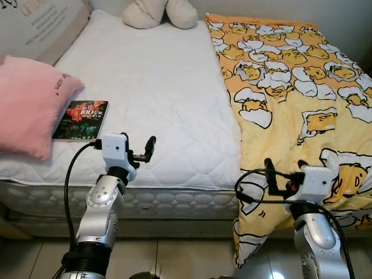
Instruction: Clean up the room
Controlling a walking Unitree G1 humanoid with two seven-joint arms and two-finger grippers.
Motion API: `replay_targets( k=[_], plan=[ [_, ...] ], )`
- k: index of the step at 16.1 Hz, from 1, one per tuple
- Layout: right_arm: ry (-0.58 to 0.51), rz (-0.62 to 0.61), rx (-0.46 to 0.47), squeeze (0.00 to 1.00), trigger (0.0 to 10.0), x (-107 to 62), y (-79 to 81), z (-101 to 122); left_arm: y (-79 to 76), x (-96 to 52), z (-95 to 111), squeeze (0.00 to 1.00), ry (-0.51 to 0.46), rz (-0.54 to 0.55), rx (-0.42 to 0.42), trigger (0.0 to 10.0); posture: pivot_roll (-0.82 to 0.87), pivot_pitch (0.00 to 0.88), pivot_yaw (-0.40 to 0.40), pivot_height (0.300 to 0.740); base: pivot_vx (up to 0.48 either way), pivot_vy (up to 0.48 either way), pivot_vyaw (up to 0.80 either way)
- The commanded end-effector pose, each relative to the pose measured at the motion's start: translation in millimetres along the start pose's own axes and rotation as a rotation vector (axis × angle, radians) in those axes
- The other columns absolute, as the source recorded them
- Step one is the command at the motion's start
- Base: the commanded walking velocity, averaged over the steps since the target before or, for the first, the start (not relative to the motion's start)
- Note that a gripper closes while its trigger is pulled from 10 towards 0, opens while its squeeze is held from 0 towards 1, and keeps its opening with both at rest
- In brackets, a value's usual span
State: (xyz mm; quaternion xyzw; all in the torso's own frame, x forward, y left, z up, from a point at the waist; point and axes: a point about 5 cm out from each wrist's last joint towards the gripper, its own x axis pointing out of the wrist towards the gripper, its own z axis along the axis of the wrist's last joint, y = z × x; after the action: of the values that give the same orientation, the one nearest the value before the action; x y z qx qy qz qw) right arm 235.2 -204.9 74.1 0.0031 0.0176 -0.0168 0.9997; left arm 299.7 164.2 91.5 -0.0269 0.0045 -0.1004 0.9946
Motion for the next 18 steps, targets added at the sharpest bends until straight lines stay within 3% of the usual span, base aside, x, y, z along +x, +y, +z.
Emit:
replay_targets(
  k=[1, 3, 6, 18],
  plan=[
    [0.012, -0.008, -0.016, 0.00, 10.0, -1.1, -2.9, -2, -5.3, 2.8, 5, 0.00, -0.018, -0.039, 0.019, 10.0, 0.01, 0.000, -0.037, 0.739, 0.000, 0.000, 0.00],
    [0.015, -0.055, -0.021, 0.00, 10.0, -0.9, -6.4, -3, -6.2, 3.9, 3, 0.00, -0.007, -0.031, -0.019, 10.0, 0.01, 0.000, -0.034, 0.739, 0.000, 0.000, 0.00],
    [0.006, -0.108, -0.032, 0.00, 10.0, 0.7, -9.3, -2, -15.4, 7.1, 1, 0.00, -0.006, -0.045, -0.066, 10.0, 0.00, 0.000, -0.024, 0.739, 0.000, -0.480, 0.00],
    [0.005, -0.110, -0.049, 0.00, 10.0, -5.9, -4.7, -3, -14.9, 16.9, -2, 0.00, 0.027, -0.026, -0.090, 10.0, -0.02, 0.008, -0.012, 0.739, 0.000, -0.480, 0.00]
  ],
)
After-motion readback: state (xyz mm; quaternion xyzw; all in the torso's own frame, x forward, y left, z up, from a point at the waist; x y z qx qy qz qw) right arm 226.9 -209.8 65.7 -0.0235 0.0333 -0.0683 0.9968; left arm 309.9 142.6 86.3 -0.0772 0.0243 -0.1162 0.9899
